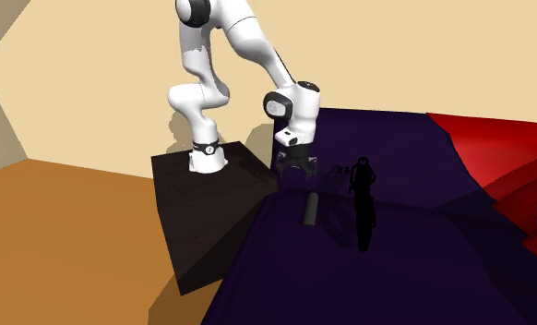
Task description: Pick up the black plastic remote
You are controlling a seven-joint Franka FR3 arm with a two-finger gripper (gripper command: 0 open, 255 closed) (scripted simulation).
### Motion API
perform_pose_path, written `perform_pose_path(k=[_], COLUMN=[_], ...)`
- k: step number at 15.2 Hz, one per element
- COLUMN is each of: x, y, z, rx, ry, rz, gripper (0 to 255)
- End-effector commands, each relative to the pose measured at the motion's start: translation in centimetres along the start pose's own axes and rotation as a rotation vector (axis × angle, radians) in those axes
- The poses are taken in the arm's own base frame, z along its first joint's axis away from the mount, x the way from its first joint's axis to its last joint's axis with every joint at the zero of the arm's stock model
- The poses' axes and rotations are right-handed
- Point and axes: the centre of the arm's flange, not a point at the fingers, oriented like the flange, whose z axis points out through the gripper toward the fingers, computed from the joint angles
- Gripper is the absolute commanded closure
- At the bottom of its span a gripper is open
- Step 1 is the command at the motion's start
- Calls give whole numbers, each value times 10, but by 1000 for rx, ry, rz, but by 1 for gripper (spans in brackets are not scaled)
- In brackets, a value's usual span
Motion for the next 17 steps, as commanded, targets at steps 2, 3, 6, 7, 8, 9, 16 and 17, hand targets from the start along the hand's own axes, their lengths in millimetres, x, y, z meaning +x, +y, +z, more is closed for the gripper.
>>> perform_pose_path(k=[2,3,6,7,8,9,16,17], x=[7,10,19,23,23,23,24,24], y=[-30,-40,-69,-78,-78,-79,-81,-81], z=[25,33,57,64,69,75,104,104], rx=[7,9,15,17,17,17,17,17], ry=[15,20,34,38,38,38,38,38], rz=[59,77,133,150,150,150,150,150], gripper=[0,0,0,0,0,0,0,0])
